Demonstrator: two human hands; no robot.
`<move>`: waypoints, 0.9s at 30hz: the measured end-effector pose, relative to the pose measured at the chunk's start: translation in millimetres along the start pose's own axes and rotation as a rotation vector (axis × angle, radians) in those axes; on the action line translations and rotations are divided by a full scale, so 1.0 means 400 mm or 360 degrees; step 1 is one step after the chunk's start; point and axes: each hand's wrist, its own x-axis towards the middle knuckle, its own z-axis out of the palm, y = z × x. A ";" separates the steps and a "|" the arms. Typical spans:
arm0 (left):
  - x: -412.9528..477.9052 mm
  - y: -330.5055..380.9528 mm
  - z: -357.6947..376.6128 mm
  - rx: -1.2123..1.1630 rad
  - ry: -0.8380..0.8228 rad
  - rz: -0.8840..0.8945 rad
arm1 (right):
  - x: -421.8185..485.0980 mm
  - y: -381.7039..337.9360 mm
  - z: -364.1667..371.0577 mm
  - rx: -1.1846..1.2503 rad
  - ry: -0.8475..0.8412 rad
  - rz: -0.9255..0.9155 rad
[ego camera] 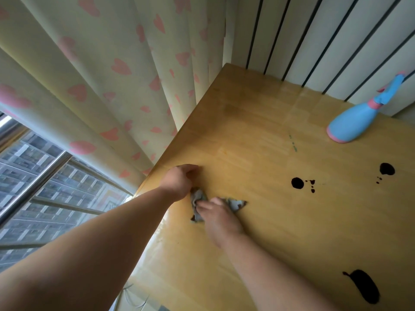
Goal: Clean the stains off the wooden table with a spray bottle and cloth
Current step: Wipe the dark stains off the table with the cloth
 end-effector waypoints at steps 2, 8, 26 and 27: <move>-0.005 0.003 0.000 0.0014 -0.0008 -0.0013 | -0.024 0.039 -0.003 -0.0083 -0.0098 -0.0135; -0.011 0.008 -0.006 0.0015 0.0005 0.0024 | -0.017 0.111 -0.075 -0.0047 0.0226 0.0400; 0.013 0.005 0.003 0.0151 0.0083 0.0031 | 0.011 0.021 -0.034 0.0028 0.0078 0.0316; 0.017 0.007 0.004 0.0175 0.0089 0.0024 | 0.006 0.022 -0.032 0.0036 0.0008 0.0178</move>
